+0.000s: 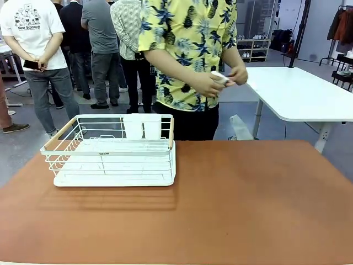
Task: Clean the table.
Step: Pick up the Lint Roller when the human hands it over.
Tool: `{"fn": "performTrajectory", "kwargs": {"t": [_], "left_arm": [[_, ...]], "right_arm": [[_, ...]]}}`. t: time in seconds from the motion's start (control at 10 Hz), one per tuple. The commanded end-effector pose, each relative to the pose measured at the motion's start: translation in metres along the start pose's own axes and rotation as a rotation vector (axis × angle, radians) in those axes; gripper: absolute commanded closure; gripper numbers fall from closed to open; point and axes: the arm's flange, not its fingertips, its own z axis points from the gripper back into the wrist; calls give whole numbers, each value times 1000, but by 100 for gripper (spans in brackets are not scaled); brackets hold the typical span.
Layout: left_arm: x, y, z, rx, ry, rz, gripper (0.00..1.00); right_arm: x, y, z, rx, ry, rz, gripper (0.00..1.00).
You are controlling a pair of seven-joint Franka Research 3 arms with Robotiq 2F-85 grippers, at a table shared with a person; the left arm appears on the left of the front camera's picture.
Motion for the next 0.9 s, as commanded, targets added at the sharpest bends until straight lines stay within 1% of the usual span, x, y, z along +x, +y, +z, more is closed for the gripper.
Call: {"fn": "performTrajectory", "kwargs": {"t": [0.0,0.8], "left_arm": [[-2,1,1,-10,-2,-2,0],[-2,1,1,-10,-2,-2,0]], "right_arm": [[-3,5,1,3,3,-9,0],[-3,5,1,3,3,-9,0]]}}
